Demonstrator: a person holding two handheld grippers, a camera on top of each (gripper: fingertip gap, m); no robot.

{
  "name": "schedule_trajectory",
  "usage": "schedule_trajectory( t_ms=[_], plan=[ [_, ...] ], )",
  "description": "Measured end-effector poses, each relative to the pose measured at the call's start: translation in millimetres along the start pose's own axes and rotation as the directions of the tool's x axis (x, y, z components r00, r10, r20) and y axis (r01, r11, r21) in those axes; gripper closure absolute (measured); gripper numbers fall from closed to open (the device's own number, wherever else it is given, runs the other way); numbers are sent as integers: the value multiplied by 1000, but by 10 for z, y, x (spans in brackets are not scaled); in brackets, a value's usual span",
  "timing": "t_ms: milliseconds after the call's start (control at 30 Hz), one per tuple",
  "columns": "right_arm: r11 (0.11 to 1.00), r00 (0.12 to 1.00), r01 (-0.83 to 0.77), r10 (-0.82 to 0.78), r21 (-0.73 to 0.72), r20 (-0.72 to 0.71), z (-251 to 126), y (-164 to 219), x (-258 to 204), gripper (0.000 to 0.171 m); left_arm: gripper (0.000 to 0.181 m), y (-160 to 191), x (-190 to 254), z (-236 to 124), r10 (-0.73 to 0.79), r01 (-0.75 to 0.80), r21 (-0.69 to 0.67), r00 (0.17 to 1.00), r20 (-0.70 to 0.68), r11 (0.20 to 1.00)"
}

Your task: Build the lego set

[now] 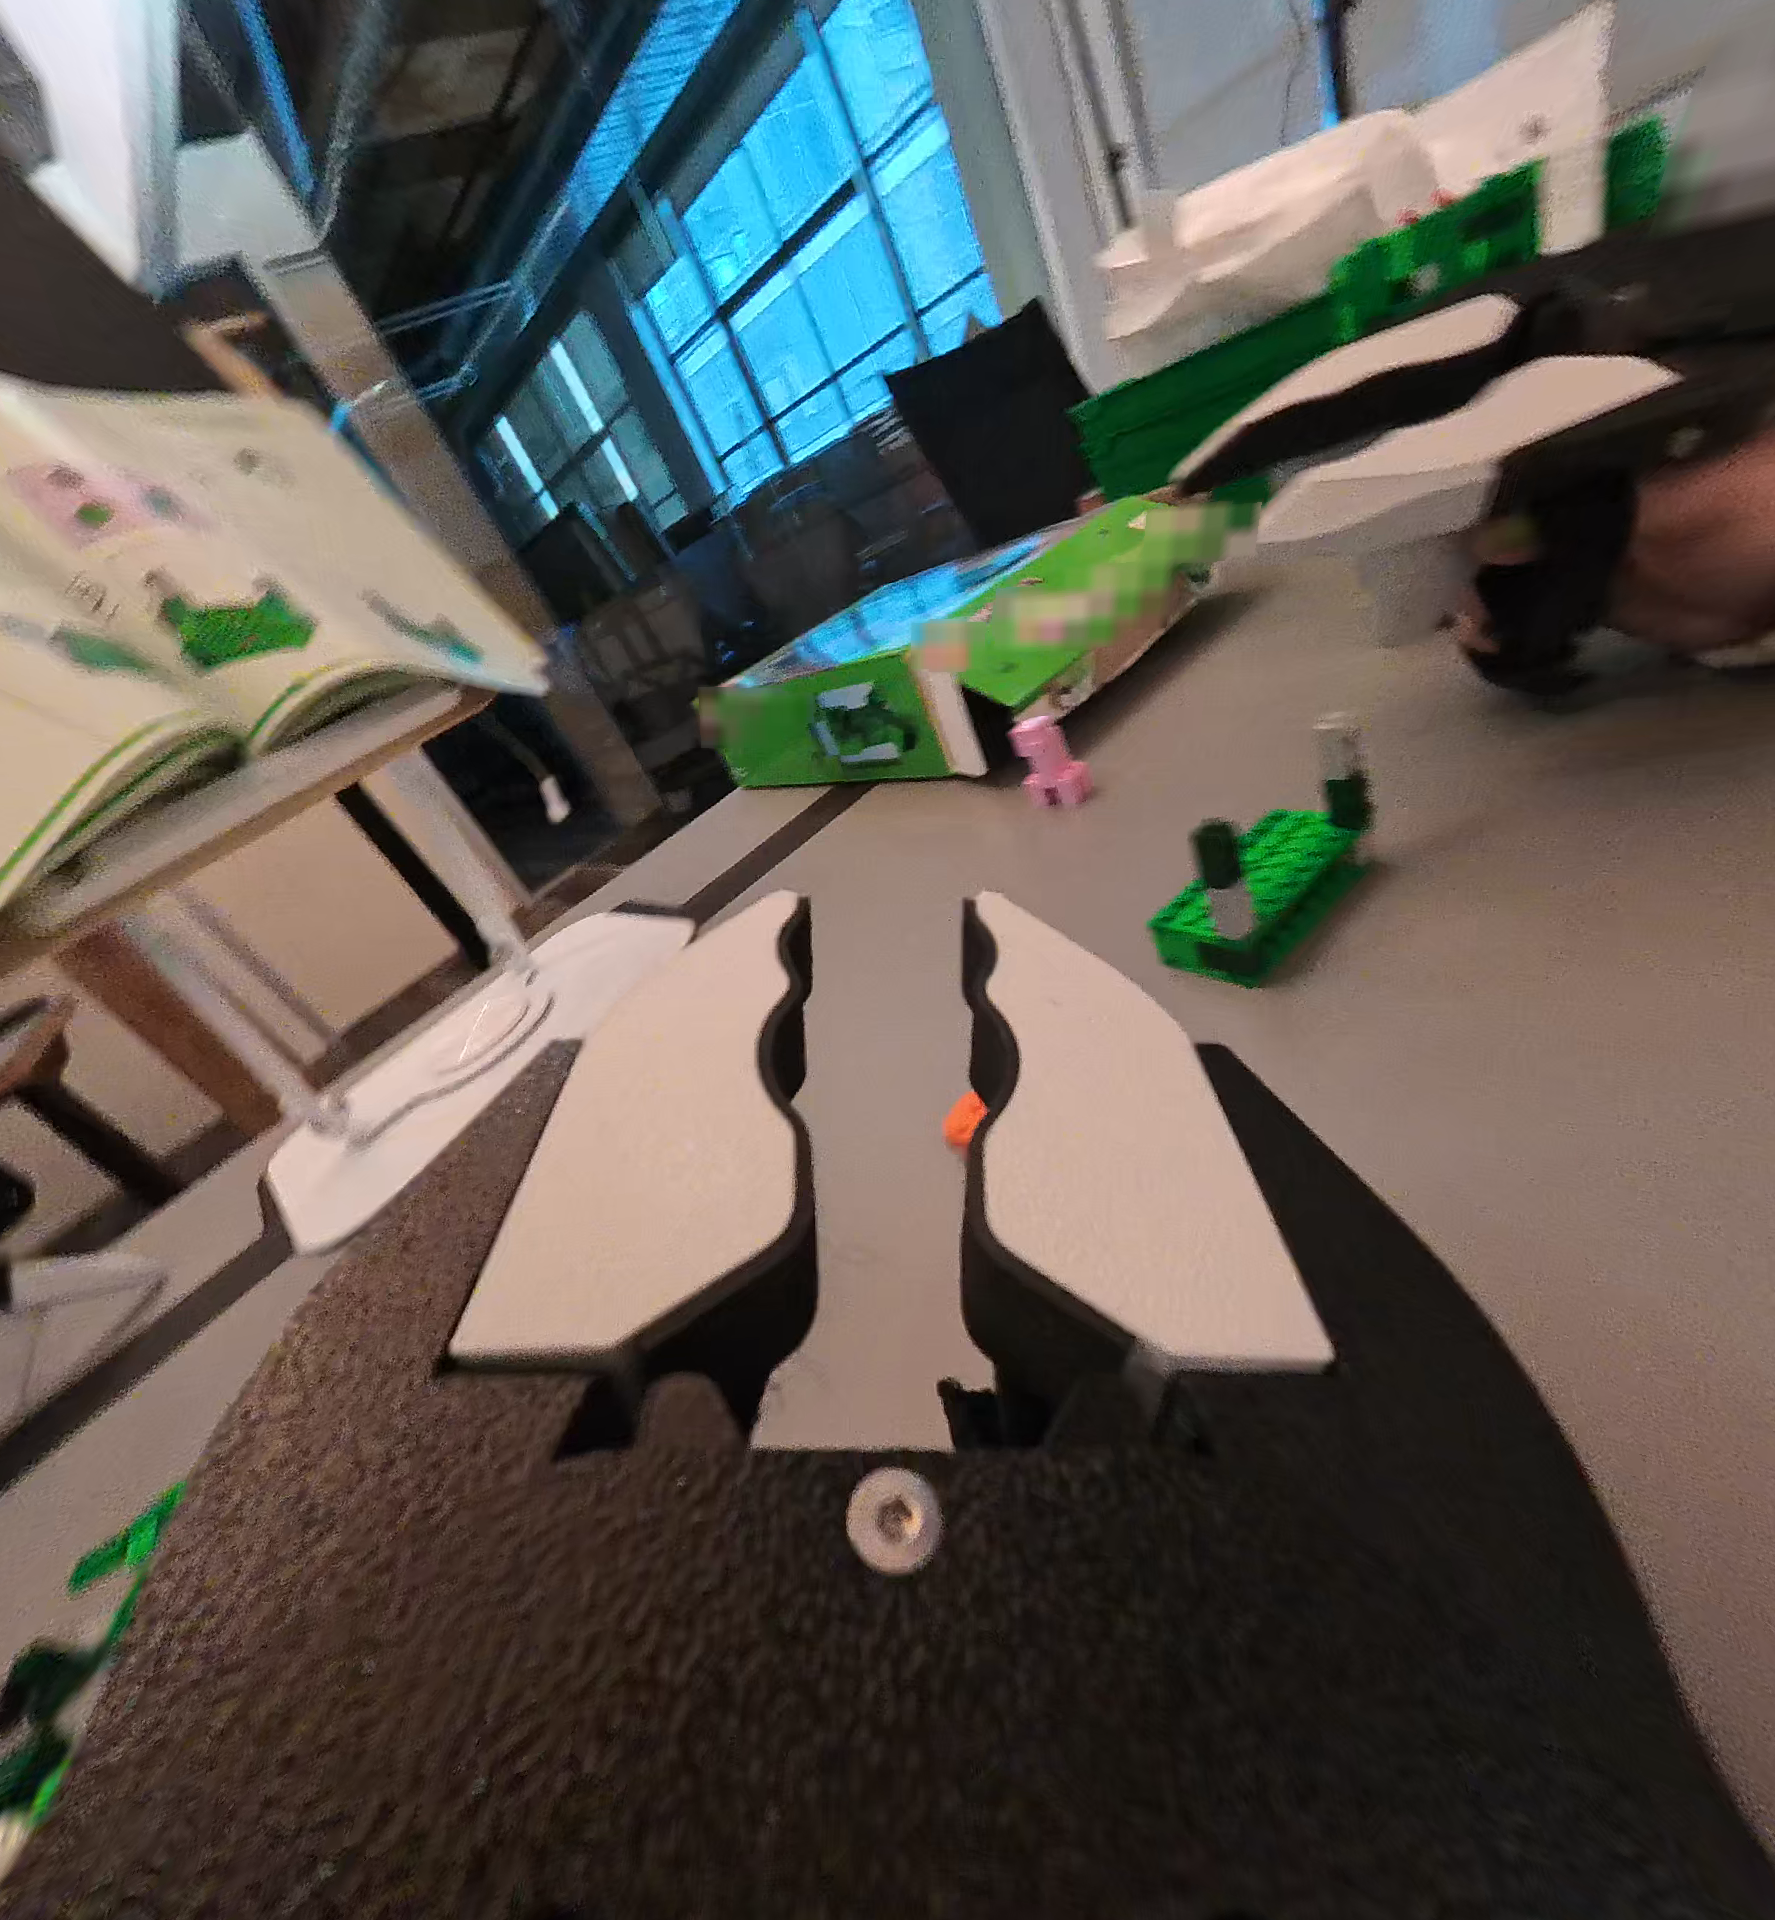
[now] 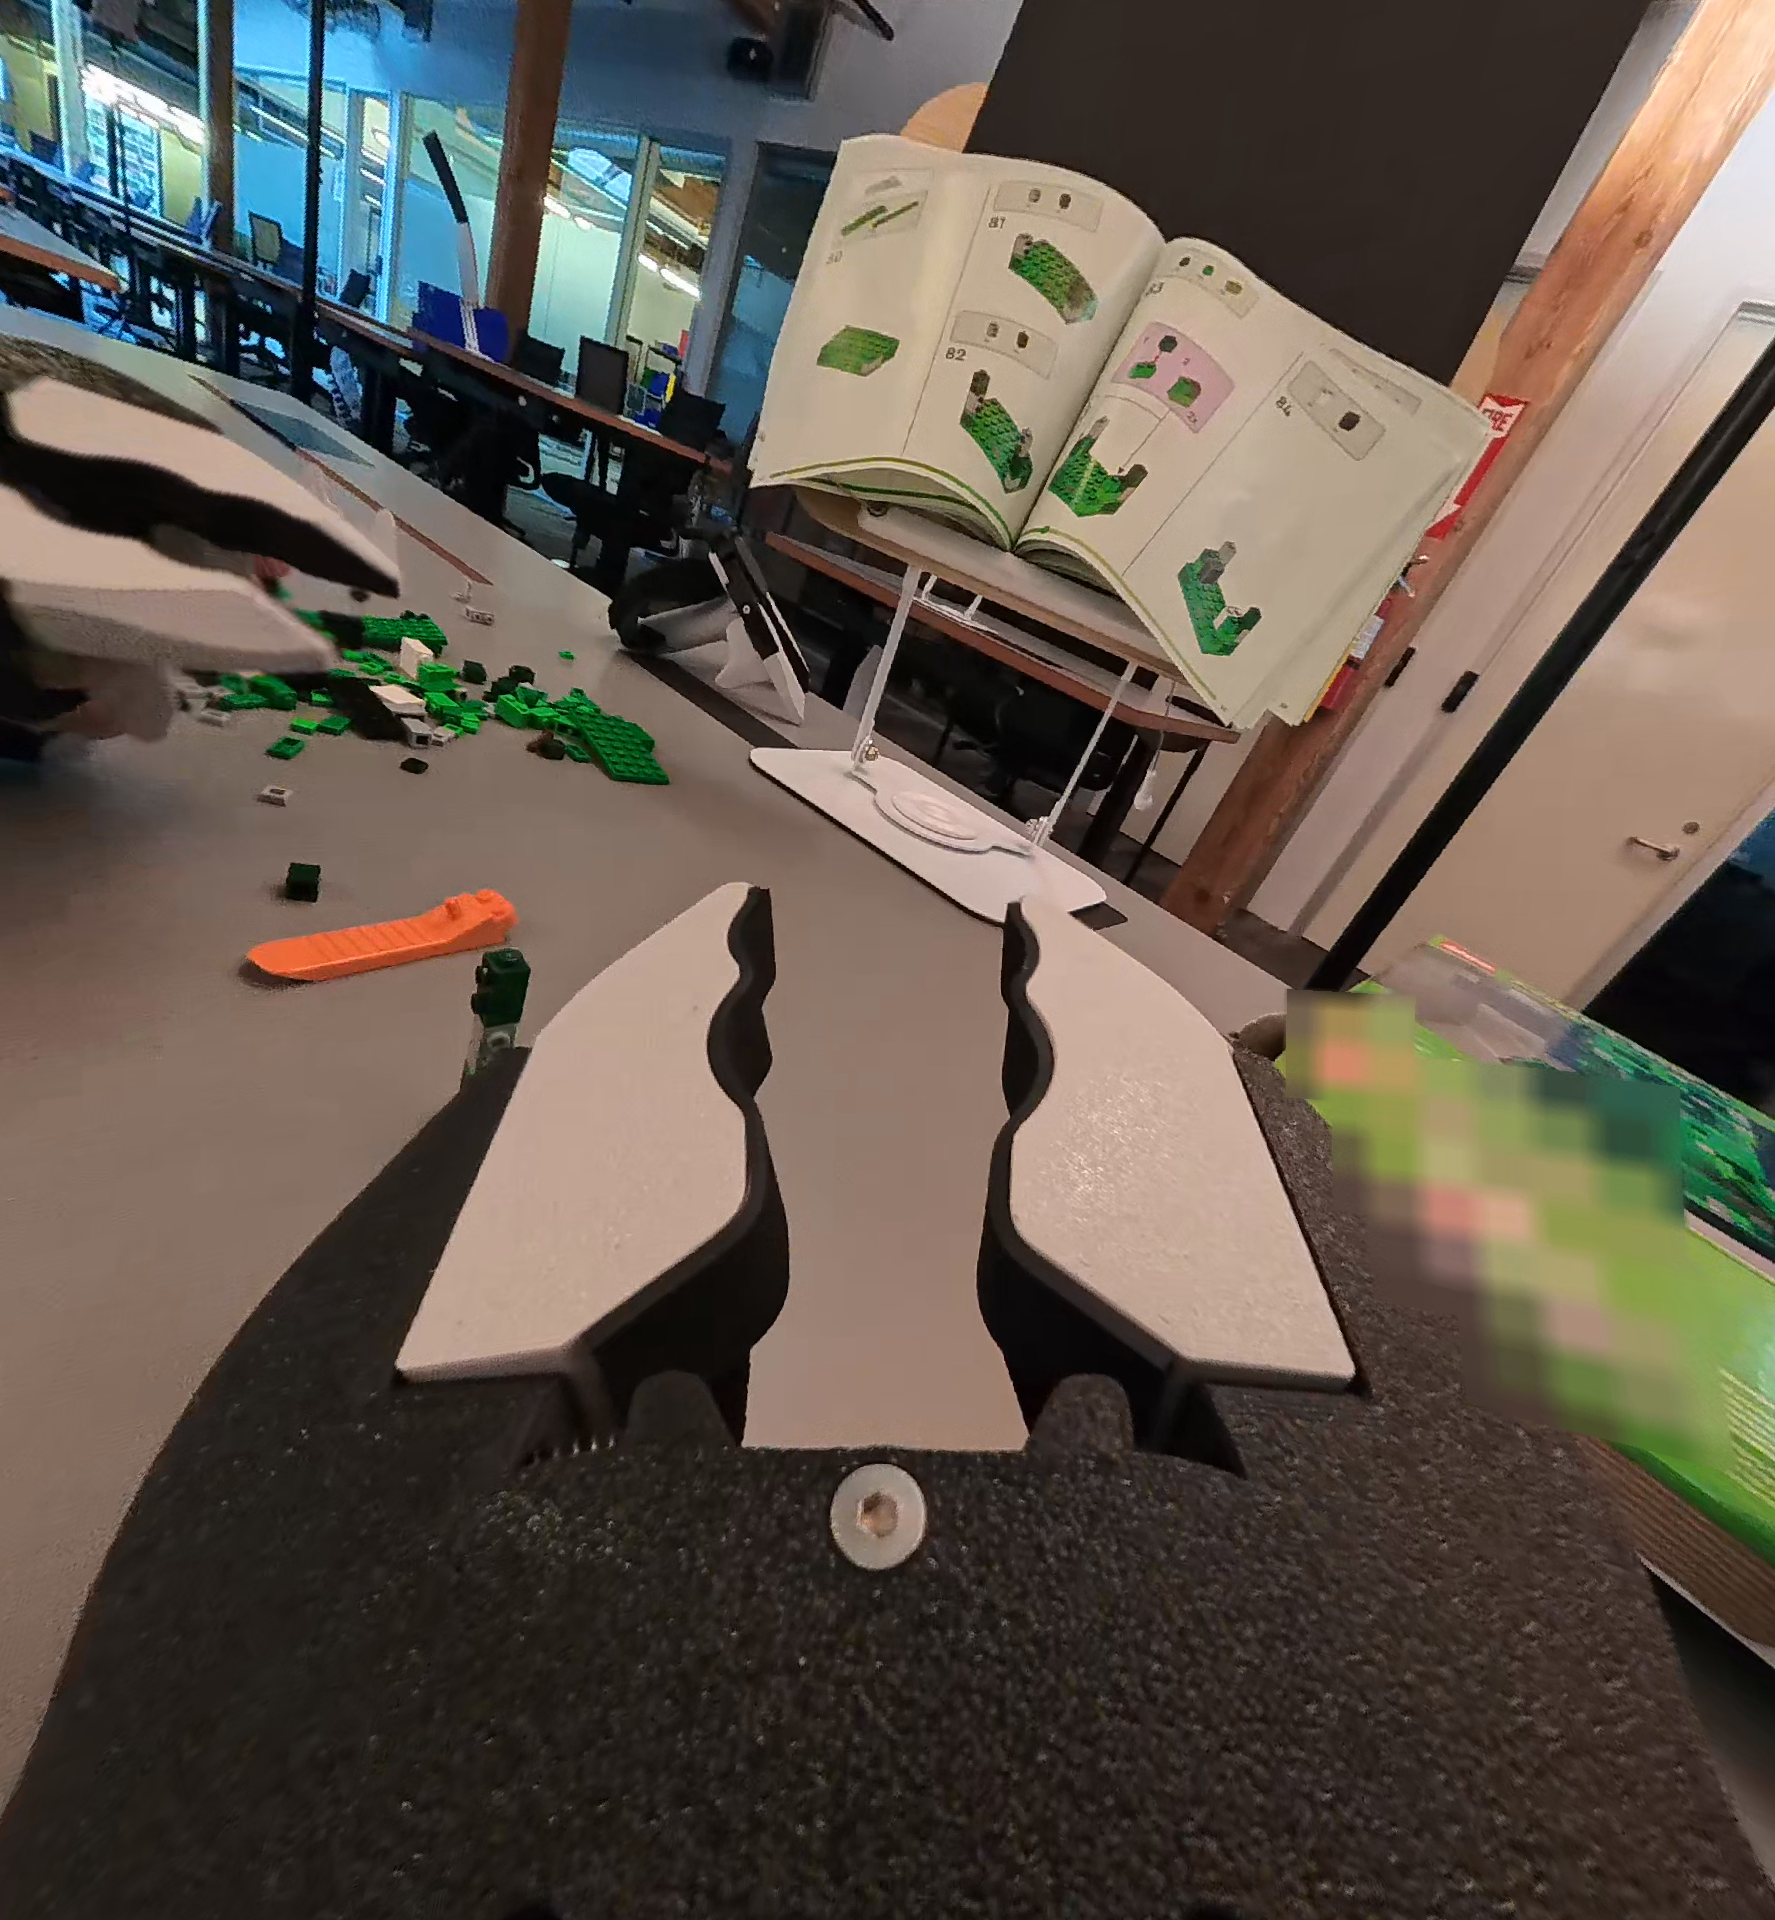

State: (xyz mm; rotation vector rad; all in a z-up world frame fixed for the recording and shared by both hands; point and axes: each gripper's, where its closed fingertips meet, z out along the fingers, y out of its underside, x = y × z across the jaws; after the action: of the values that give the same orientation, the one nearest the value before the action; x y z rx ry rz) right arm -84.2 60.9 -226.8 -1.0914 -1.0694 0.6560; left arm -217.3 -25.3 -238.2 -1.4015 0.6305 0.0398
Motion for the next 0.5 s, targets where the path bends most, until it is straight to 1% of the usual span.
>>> schedule_trajectory(
  t_ms=[33, 100, 167, 200, 300, 367, 400, 467, 500],
  plan=[
    [1000, 1000, 4, -4, -4, -1, -1, 6, -3, 130, 150, -62, 143, 7, 56, -55, 22, 998, -41, 998],
    [1000, 1000, 9, -9, -13, -2, 0, 23, -8, 130, 149, -156, 404, -36, 145, -138, 67, 982, -118, 988],
    [1000, 1000, 19, -19, -20, -9, 2, 33, -4, 131, 149, -181, 547, -106, 186, -176, 75, 970, -159, 982],
    [999, 1000, 23, -24, -26, -11, 6, 42, -1, 131, 150, -176, 565, -149, 179, -170, 66, 969, -169, 983],
    [999, 999, 32, -33, -44, -15, 19, 72, -1, 132, 153, -127, 456, -332, 86, -85, 15, 979, -183, 996],
    [998, 999, 37, -38, -51, -26, 24, 81, 12, 130, 160, -13, 328, -508, -30, 15, -73, 978, -207, 997],
    [998, 998, 41, -43, -51, -41, 24, 79, 32, 128, 160, 47, 246, -614, -81, 59, -114, 975, -207, 992],
    [997, 997, 46, -49, -53, -56, 25, 79, 49, 127, 160, 182, -18, -858, -131, 105, -181, 982, -136, 978],
    [997, 997, 47, -51, -56, -60, 28, 82, 53, 127, 160, 257, -193, -998, -124, 105, -214, 989, -80, 971]
  ],
)
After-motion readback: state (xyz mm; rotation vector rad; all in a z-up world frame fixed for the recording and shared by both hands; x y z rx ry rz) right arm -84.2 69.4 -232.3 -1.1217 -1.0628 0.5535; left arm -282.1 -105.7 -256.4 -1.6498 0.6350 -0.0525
